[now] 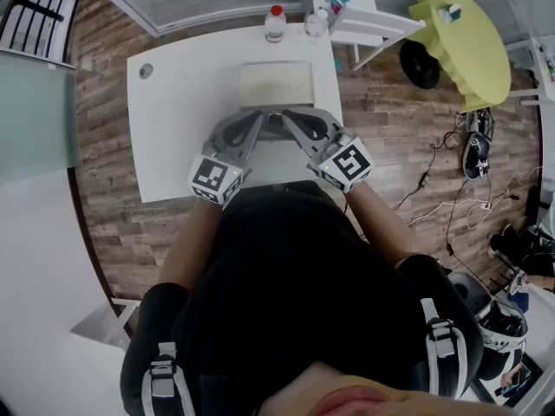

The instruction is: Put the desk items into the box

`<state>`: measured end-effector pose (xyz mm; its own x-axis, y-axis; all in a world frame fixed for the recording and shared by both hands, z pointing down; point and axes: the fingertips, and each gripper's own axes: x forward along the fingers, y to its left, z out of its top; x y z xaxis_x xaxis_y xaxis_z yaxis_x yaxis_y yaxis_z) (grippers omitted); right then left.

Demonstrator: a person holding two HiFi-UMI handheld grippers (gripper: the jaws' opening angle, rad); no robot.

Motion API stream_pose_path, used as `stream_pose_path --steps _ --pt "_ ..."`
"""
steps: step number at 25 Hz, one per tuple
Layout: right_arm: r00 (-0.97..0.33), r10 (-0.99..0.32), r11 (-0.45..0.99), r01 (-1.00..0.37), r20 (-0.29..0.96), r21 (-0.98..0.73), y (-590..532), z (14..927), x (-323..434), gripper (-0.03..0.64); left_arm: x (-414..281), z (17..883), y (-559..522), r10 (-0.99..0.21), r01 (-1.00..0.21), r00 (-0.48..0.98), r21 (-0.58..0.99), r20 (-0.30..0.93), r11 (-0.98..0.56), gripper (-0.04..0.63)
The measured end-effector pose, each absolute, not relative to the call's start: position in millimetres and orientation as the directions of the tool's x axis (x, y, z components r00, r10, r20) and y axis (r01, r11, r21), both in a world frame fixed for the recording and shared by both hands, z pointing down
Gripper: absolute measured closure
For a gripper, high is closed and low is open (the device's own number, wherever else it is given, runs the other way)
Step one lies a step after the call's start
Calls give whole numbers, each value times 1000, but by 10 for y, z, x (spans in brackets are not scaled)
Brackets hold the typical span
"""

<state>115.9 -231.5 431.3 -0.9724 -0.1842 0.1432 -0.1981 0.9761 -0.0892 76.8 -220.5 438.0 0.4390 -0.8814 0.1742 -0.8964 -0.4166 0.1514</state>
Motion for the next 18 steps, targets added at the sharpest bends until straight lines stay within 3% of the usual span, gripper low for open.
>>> stream_pose_path --steps 18 --pt "-973 -183 977 -196 141 -85 -2423 4325 1085 601 749 4366 -2296 -888 -899 434 129 151 -417 584"
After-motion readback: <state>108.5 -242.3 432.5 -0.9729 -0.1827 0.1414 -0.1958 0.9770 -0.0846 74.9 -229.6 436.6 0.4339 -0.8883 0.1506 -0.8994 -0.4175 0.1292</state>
